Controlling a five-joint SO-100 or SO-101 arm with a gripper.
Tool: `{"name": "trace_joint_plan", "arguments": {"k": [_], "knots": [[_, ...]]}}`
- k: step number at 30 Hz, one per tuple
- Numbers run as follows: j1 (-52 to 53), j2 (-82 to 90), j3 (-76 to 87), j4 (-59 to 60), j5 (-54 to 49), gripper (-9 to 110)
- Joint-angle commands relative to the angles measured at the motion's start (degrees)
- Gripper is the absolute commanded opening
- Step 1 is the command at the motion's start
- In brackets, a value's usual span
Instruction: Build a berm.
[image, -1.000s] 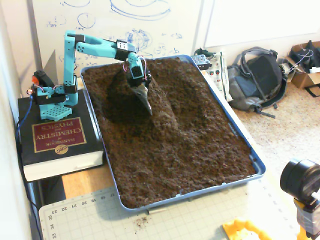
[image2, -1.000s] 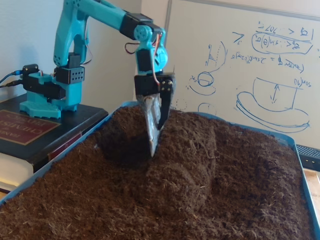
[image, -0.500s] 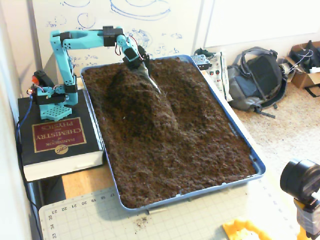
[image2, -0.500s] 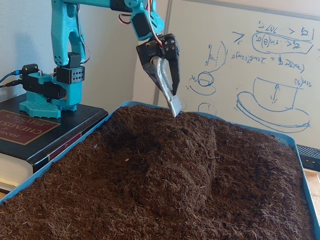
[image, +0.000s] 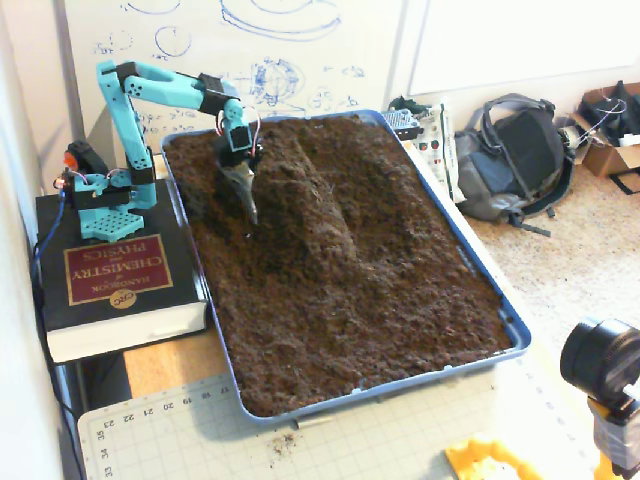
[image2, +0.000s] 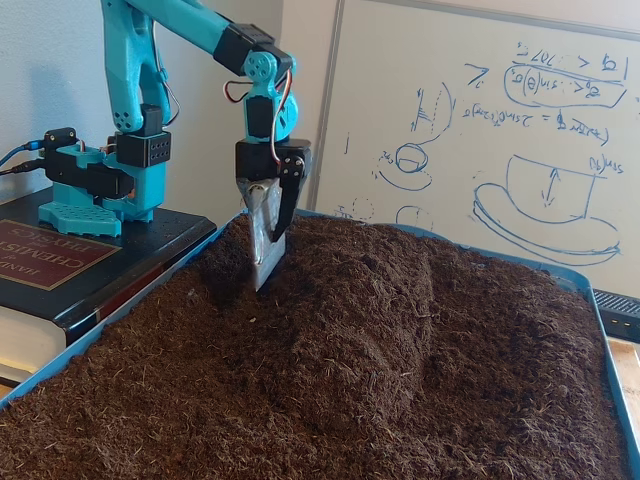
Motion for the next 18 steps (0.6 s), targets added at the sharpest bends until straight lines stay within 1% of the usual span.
{"name": "trace_joint_plan", "arguments": {"k": [1,12,18], "knots": [[-2.4,4.2,0.4,0.1,3.3,0],[-3.3,-4.1,1.7,0.0,4.6,0],[-3.5,-9.3,-0.6,-2.6,7.9,0]]}}
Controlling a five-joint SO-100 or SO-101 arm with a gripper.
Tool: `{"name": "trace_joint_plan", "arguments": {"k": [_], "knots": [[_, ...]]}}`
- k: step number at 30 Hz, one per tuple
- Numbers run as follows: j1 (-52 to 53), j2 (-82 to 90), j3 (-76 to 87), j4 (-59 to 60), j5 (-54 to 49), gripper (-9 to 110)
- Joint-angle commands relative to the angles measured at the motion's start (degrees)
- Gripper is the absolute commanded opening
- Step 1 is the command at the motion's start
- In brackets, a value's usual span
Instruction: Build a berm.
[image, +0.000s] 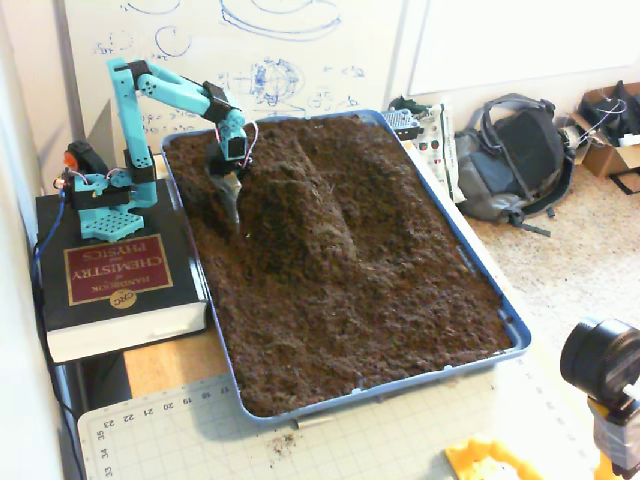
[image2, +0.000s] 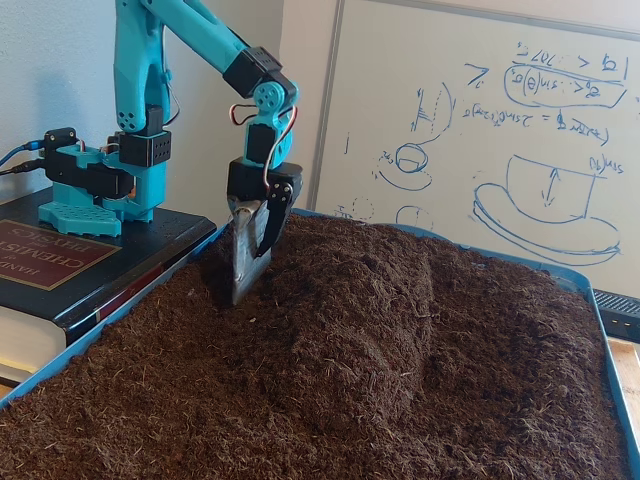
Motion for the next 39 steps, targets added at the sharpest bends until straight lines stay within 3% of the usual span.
{"name": "trace_joint_plan", "arguments": {"k": [1,20,39], "knots": [[-0.6,-0.5,-3.5,-2.5,2.2,0],[-3.3,-13.4,-24.3,-7.2,6.0,0],[-3.3,-2.8,-28.7,-6.5,6.0,0]]}}
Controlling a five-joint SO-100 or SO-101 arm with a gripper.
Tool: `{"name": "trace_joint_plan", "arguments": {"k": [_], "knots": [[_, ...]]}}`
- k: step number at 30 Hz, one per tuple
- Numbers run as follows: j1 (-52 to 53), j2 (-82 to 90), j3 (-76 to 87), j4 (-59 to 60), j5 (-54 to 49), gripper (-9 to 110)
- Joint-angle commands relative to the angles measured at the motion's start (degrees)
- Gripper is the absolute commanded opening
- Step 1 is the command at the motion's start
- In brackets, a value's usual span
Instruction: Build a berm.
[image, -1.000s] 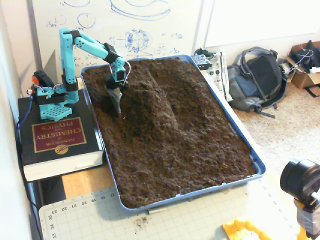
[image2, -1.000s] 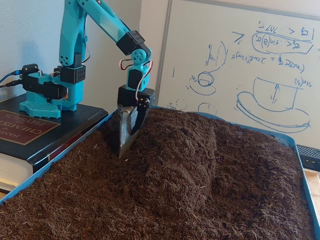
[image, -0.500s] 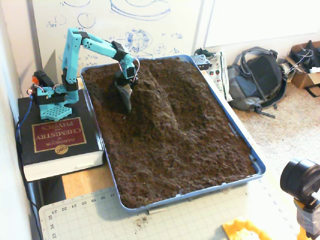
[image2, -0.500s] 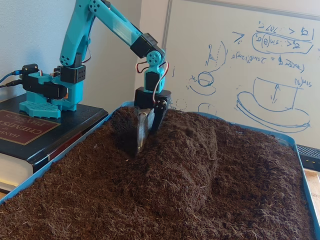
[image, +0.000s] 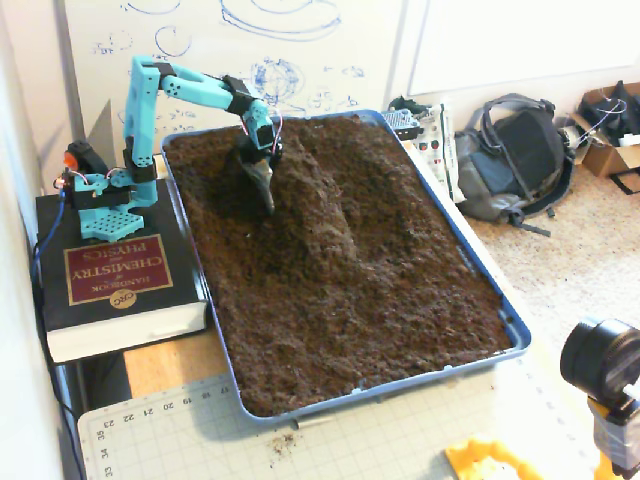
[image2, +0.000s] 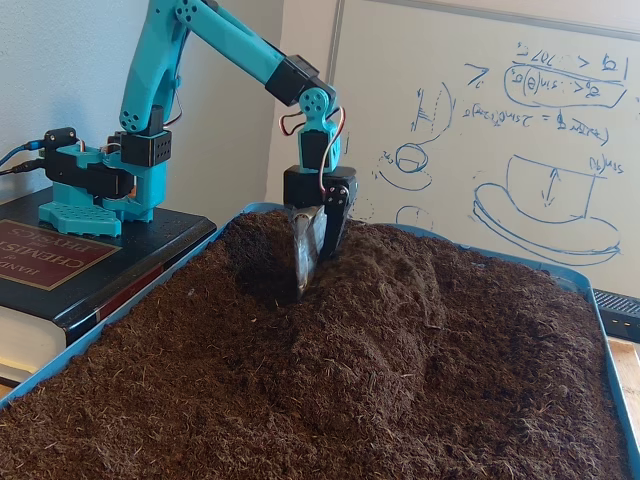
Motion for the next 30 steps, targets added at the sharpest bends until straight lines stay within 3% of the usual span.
{"name": "trace_joint_plan", "arguments": {"k": [1,23,30], "knots": [[-0.1,10.1,-7.3,0.0,0.6,0],[-2.4,28.3,-6.8,0.0,0.7,0],[-8.3,31.0,9.5,0.0,0.7,0]]}}
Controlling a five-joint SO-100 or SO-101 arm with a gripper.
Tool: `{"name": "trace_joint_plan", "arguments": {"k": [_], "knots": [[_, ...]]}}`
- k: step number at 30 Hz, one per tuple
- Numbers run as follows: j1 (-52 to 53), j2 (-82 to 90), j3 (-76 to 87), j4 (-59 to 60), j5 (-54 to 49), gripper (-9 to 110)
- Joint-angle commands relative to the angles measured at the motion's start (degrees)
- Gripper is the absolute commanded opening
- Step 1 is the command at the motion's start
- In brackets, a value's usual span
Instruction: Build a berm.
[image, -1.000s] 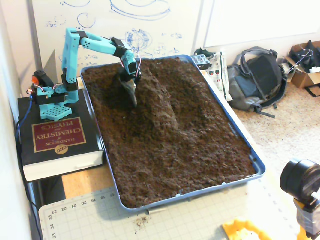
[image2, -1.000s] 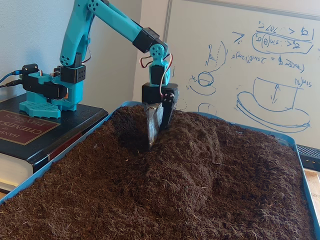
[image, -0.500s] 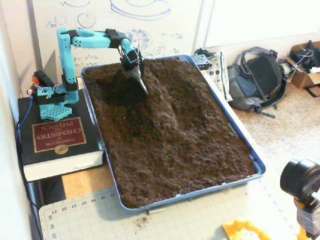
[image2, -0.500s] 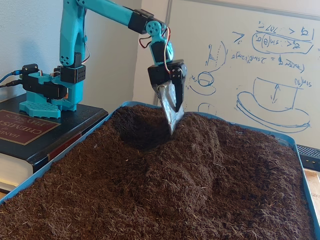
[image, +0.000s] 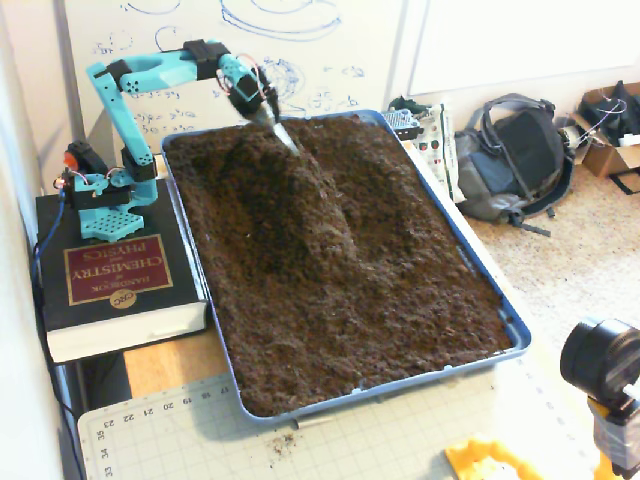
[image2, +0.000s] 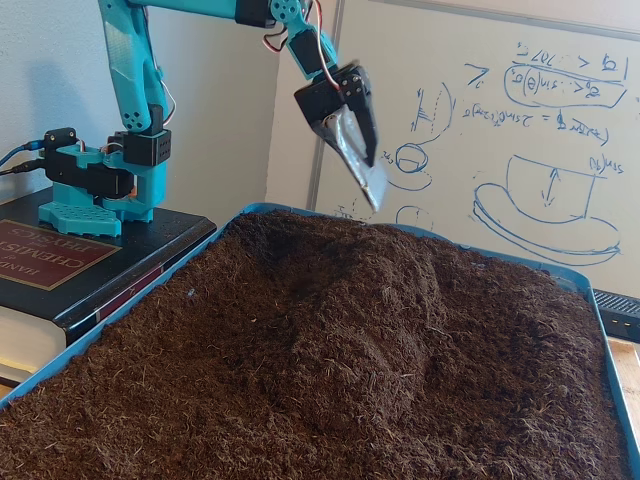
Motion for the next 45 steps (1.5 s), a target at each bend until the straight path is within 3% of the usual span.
{"name": "trace_joint_plan", "arguments": {"k": [1,9,18,34,45], "knots": [[-2.4,4.7,6.8,0.1,0.7,0],[-3.2,4.7,19.4,-0.4,4.0,0],[-6.9,0.2,19.9,-0.6,10.6,0],[-14.4,-18.7,3.3,-0.6,23.1,0],[-14.1,-35.2,-14.2,-0.6,24.6,0]]}}
